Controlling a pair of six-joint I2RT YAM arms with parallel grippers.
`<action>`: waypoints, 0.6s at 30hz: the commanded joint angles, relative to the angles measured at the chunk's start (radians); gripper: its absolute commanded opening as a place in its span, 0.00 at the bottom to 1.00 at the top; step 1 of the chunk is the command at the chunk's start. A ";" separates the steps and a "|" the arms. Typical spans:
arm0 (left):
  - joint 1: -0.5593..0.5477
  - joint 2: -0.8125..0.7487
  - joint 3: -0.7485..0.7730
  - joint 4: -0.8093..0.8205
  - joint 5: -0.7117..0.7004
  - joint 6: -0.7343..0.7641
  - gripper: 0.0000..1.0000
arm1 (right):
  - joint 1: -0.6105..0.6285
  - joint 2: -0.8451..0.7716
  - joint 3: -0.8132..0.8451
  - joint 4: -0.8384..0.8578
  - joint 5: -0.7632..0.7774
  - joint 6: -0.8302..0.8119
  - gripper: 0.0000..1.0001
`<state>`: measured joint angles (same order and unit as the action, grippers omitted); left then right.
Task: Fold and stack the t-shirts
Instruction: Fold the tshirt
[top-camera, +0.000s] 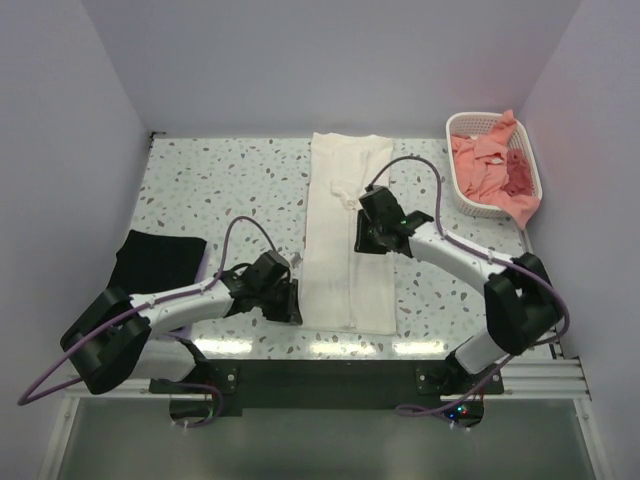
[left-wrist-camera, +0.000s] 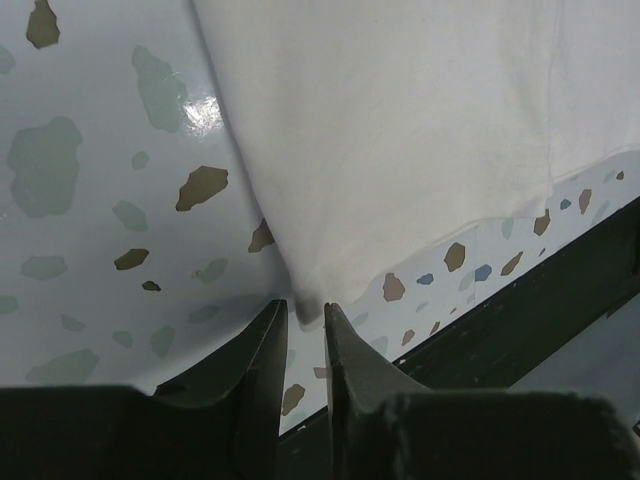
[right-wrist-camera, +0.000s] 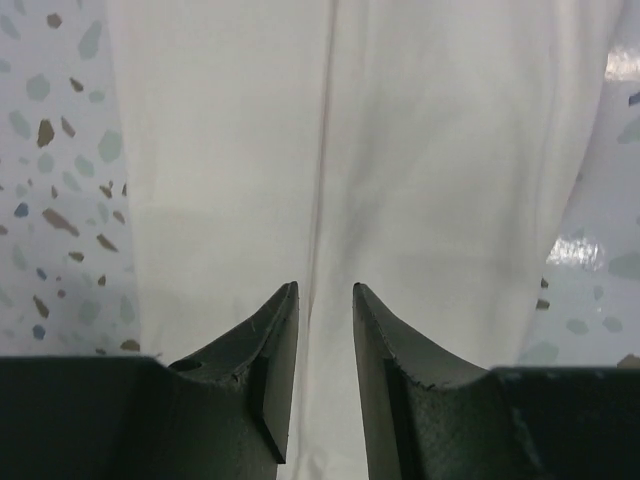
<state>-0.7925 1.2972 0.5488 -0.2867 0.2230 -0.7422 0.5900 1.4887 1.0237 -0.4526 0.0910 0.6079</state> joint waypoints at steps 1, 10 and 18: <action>0.003 -0.016 0.040 -0.006 -0.010 0.017 0.26 | 0.022 0.120 0.090 0.052 0.144 -0.031 0.32; 0.003 -0.007 0.036 0.011 -0.007 0.010 0.26 | 0.065 0.304 0.225 0.008 0.277 -0.051 0.30; 0.003 -0.010 0.034 0.009 -0.008 0.010 0.26 | 0.071 0.372 0.263 -0.012 0.329 -0.059 0.29</action>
<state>-0.7925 1.2972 0.5526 -0.2871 0.2211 -0.7399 0.6563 1.8538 1.2514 -0.4511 0.3454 0.5579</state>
